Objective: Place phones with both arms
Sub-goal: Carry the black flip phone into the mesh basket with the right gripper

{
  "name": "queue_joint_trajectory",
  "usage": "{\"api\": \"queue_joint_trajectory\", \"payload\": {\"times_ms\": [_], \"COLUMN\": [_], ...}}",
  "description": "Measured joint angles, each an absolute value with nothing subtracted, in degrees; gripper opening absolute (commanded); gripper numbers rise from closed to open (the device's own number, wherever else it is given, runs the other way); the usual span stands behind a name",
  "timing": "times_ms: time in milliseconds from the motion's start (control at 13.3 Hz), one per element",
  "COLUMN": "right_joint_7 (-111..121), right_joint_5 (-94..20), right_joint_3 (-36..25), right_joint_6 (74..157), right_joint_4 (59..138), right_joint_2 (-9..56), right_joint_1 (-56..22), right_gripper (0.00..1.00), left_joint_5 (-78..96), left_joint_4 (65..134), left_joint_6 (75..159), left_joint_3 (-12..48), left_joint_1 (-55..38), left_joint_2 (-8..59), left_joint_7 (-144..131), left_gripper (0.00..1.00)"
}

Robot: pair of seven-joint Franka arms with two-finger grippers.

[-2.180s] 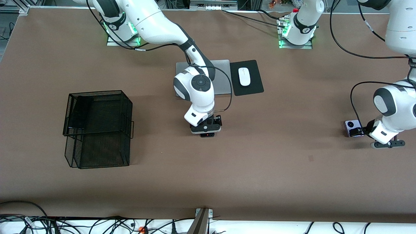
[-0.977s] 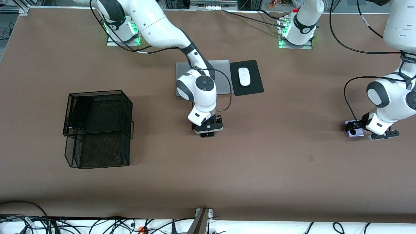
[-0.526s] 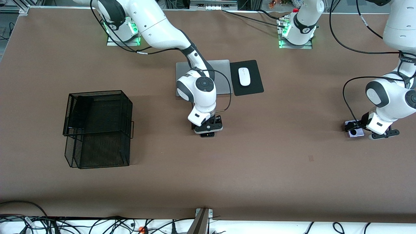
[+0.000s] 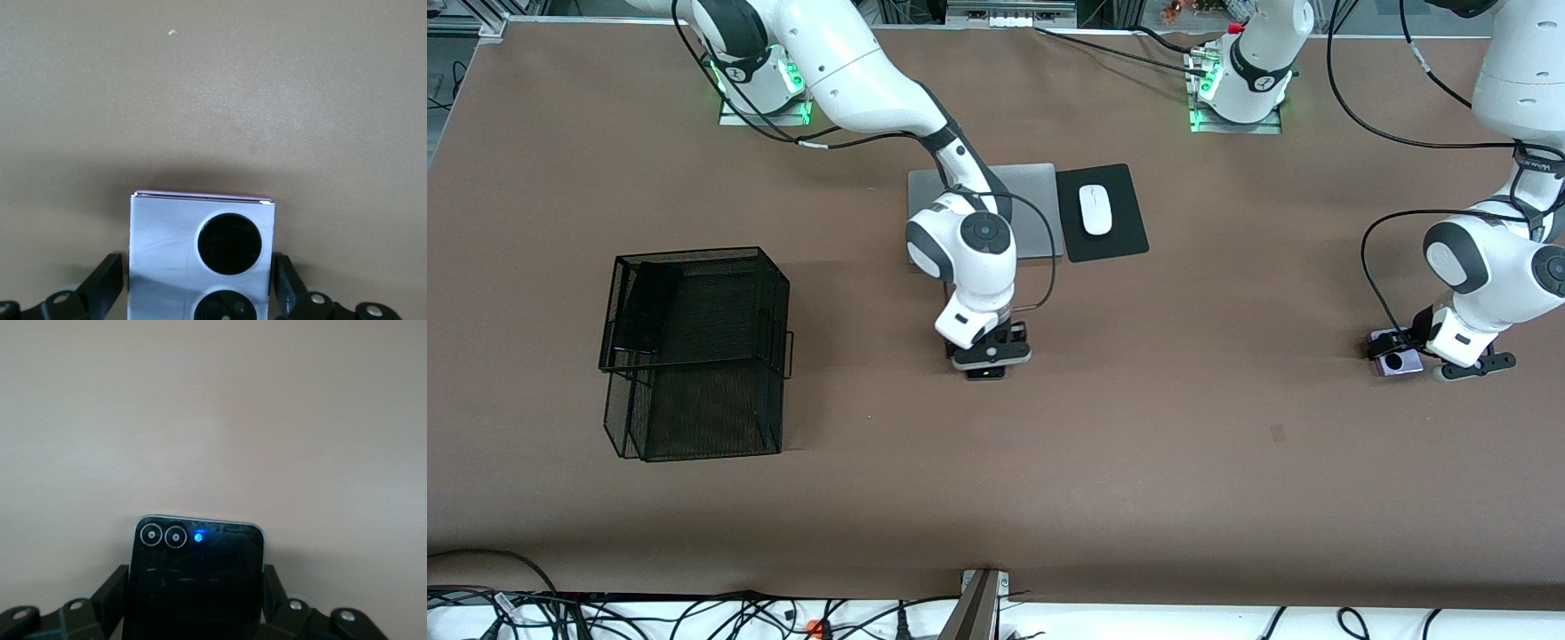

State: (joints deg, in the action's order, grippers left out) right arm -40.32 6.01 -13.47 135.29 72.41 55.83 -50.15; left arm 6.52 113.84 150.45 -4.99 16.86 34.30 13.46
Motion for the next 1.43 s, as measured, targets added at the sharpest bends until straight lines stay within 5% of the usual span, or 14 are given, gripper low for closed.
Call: {"api": "queue_joint_trajectory", "payload": {"times_ms": [226,526,752,902,1203,1429], "right_joint_7": [-40.3,-33.0,-19.7,-12.2,-6.8,-6.8], "right_joint_5": [6.0,5.5,4.2,3.6,1.3,0.1], "right_joint_3": [-19.4,-25.8,-30.0,-34.3,-38.0,-37.8], "right_joint_6": [122.1,109.3,108.9,110.6,126.3,136.5], "right_joint_4": [71.5,74.9,87.3,96.5,115.4,123.7], "right_joint_2": [48.9,35.7,23.8,16.9,9.2,9.2], "right_joint_1": [-49.4,-47.5,-44.2,-43.3,-43.3,-43.9], "right_gripper": [0.00,0.00,0.00,0.00,0.00,0.00], "left_joint_5": [6.5,7.2,8.1,8.1,8.1,8.2], "left_joint_4": [113.9,113.9,113.9,113.9,113.6,110.5], "left_joint_6": [150.5,150.6,150.7,150.7,150.6,145.3], "left_joint_3": [-4.9,-4.9,-4.9,-4.9,-4.7,-4.3], "left_joint_1": [16.9,16.9,16.9,16.9,16.9,16.8], "left_joint_2": [34.3,34.3,34.2,34.2,34.3,34.0], "left_joint_7": [13.5,13.4,13.4,13.4,13.4,12.7], "left_gripper": [0.97,0.57,0.25,0.12,0.06,0.04]}}
